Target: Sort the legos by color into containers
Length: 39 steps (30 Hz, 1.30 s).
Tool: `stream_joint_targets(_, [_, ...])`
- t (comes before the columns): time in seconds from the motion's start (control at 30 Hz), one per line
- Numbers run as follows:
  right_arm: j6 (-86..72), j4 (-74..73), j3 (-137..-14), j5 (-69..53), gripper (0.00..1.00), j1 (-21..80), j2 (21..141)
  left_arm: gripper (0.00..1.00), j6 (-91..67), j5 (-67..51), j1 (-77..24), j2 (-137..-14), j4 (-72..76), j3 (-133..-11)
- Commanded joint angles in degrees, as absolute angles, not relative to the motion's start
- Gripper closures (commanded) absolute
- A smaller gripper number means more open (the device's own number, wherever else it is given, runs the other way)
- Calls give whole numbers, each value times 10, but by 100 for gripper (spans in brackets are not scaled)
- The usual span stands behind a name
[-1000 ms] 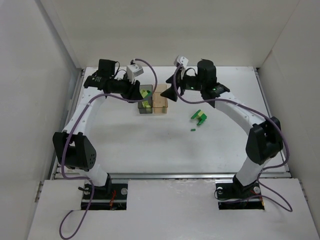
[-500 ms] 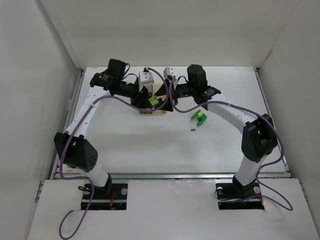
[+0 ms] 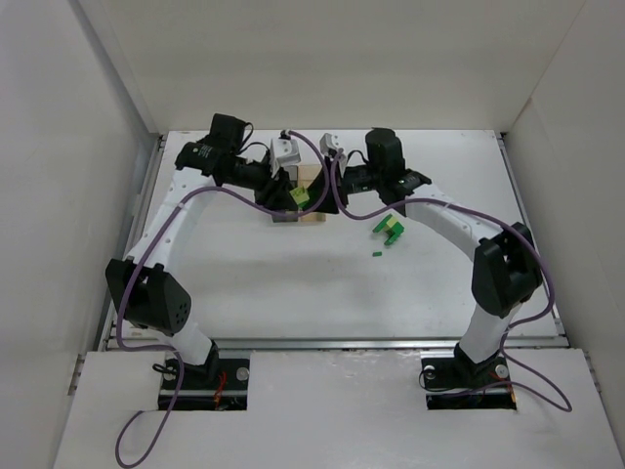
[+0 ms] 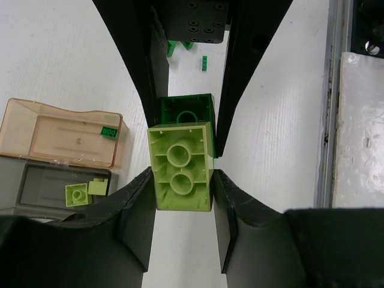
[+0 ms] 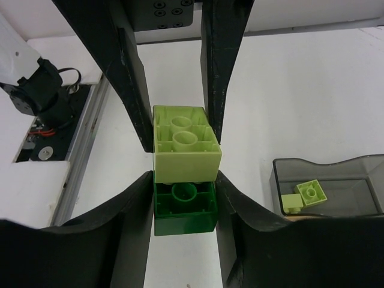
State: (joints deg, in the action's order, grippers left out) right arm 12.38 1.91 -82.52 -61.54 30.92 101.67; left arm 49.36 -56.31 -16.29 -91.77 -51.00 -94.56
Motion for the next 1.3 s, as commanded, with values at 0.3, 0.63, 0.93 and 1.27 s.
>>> stream_joint_targets(0.3, [78, 10, -798, -470, 100, 266, 1064, 100, 19, -449, -95, -904, -189, -891])
stream_joint_targets(0.63, [-83, 10, -925, -100, 100, 313, 1143, 100, -125, -12, -206, -1012, -203, -884])
stream_joint_targets(0.93, [-90, -56, -1005, -78, 66, 319, 1202, 84, -149, 81, -199, -1049, -199, -879])
stream_joint_targets(1.27, [-70, -68, -999, -80, 25, 319, 1190, 36, -144, -24, -199, -1049, -186, -853])
